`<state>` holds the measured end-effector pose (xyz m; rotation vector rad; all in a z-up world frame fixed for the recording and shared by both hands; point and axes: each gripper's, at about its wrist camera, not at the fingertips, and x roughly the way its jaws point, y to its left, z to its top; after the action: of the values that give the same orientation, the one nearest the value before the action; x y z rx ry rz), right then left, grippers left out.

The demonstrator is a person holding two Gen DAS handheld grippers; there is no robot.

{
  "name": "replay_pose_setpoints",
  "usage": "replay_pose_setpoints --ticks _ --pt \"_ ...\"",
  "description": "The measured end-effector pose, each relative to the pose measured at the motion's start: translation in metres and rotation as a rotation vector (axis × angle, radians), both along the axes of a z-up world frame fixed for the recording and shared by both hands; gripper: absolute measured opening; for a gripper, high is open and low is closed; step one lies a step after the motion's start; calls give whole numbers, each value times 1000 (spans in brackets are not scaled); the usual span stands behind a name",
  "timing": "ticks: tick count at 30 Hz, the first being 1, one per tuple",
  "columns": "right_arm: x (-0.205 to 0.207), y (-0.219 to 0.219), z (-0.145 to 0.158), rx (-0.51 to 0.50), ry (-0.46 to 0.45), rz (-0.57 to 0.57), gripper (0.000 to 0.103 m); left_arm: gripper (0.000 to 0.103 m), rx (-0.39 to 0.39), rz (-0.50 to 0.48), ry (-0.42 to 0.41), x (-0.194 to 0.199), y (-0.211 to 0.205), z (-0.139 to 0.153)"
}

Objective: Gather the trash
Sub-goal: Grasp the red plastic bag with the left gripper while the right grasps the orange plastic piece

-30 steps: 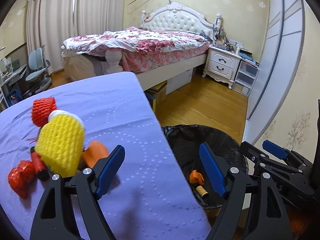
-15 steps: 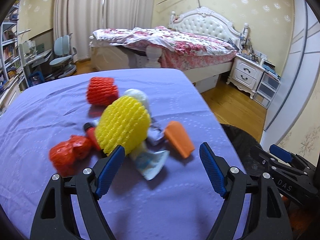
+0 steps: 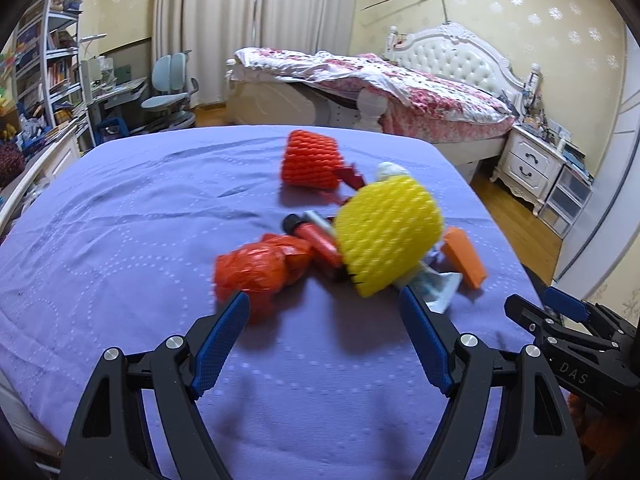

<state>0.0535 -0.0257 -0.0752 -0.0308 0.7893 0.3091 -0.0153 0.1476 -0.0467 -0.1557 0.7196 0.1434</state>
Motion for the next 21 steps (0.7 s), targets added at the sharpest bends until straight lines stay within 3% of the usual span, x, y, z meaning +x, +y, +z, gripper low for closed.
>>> replay_pose_setpoints --ticks 7,15,21 --pt "8 14 -5 -27 23 17 71 77 -11 71 46 4 31 -12" --pt "19 28 -4 -33 28 37 71 77 -27 68 84 18 44 -14" --pt "28 39 -4 -36 32 52 70 55 -52 35 124 26 50 -22"
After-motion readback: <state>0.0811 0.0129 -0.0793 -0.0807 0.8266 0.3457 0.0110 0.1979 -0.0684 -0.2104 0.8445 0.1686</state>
